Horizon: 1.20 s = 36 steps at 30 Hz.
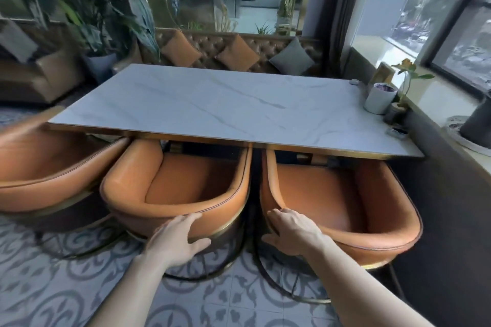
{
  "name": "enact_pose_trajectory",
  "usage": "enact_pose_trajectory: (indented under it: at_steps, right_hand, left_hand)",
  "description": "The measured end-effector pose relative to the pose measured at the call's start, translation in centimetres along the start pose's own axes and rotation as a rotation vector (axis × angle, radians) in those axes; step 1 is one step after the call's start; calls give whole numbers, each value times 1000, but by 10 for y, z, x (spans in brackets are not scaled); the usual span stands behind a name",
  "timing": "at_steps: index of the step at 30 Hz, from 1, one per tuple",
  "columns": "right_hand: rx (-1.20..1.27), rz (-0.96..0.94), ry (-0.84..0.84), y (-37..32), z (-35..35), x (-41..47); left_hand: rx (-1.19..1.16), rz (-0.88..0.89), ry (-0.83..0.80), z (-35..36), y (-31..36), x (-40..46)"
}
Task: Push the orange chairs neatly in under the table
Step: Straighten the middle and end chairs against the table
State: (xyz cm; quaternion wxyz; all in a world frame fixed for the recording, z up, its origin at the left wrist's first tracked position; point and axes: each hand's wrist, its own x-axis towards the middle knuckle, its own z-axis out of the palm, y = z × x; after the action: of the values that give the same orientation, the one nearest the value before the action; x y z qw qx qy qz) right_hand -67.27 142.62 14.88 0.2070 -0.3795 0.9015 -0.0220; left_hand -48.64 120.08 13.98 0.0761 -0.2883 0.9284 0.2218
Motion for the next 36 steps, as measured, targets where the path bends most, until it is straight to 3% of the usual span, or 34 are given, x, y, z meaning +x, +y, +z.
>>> enact_pose_trajectory:
  at_steps: [10, 18, 25, 28, 33, 36]
  right_hand:
    - [23, -70, -46, -116, 53, 131]
    - [34, -63, -94, -179, 97, 237]
    - [-7, -23, -198, -205, 122, 276]
    - [-29, 54, -153, -219, 134, 286]
    - [-93, 103, -137, -228, 148, 285]
    - [-113, 114, -124, -225, 153, 284]
  left_hand:
    - [-20, -3, 98, -6, -139, 69]
    - [64, -46, -60, -12, -244, 156]
    - [130, 43, -249, 0, -292, 220]
    - [148, 112, -330, 2, -307, 237]
    - [186, 268, -389, -1, -319, 239]
    - [234, 351, -343, 0, -327, 240]
